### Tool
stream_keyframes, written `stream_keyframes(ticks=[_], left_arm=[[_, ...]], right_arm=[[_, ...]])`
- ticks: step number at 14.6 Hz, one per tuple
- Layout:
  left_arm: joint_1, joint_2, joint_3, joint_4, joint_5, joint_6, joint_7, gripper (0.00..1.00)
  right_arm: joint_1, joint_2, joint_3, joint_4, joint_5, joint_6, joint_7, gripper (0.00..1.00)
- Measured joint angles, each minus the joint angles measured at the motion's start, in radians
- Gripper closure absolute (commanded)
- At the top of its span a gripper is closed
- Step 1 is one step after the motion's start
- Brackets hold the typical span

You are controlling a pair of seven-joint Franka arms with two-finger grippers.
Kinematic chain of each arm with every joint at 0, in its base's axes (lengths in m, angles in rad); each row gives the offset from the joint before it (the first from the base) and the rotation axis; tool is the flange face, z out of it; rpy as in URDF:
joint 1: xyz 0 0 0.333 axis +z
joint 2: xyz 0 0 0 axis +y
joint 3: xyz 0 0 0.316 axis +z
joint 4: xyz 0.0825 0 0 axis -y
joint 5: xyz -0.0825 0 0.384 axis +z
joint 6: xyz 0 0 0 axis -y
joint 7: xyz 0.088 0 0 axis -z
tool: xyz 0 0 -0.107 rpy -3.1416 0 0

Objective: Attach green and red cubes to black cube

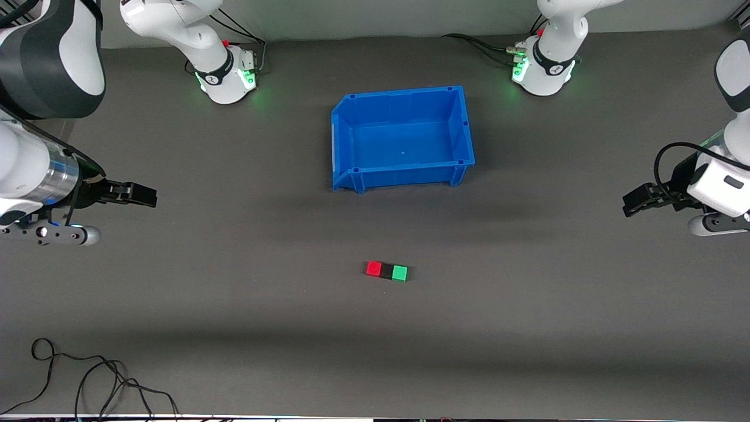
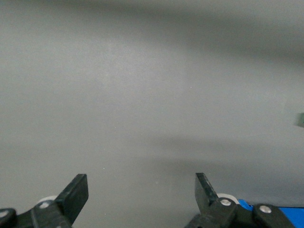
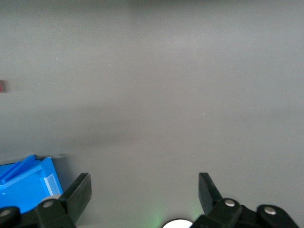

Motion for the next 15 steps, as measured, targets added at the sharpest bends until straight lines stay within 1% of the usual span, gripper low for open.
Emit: stream_keyframes(ticks=[1,2,3,4,5,7,8,9,15], left_arm=[[-0.002,0.000,-0.001,0.003,0.000,-0.001,0.000,0.00],[-0.010,0.000,0.001,0.007,0.000,-0.004,0.000,0.00],[-0.034,0.000,0.014,0.011,0.006,-0.006,0.000,0.00],[-0.079,0.000,0.048,0.015,0.023,-0.006,0.000,0.00],[-0.143,0.000,0.103,0.019,0.044,-0.006,-0.001,0.00],[-0.264,0.000,0.218,0.024,0.060,-0.006,-0.001,0.00],[-0.295,0.000,0.250,0.024,0.062,-0.006,-0.001,0.00],[-0.308,0.001,0.266,0.024,0.062,-0.006,-0.001,0.00],[-0.322,0.010,0.285,0.025,0.061,-0.003,-0.001,0.00]], right_arm=[[-0.031,-0.006,0.018,-0.004,0.000,-0.001,-0.008,0.00],[-0.085,-0.017,0.063,-0.014,0.000,-0.001,-0.014,0.00],[-0.155,-0.031,0.125,-0.027,0.000,-0.001,-0.018,0.00],[-0.222,-0.045,0.185,-0.040,0.000,-0.002,-0.020,0.00],[-0.280,-0.062,0.236,-0.054,0.000,-0.002,-0.021,0.00],[-0.363,-0.099,0.309,-0.085,-0.001,-0.002,-0.021,0.00],[-0.390,-0.118,0.332,-0.102,-0.001,0.001,-0.021,0.00],[-0.404,-0.137,0.344,-0.120,-0.001,0.009,-0.021,0.00],[-0.421,-0.261,0.352,-0.236,-0.001,0.115,-0.021,0.00]])
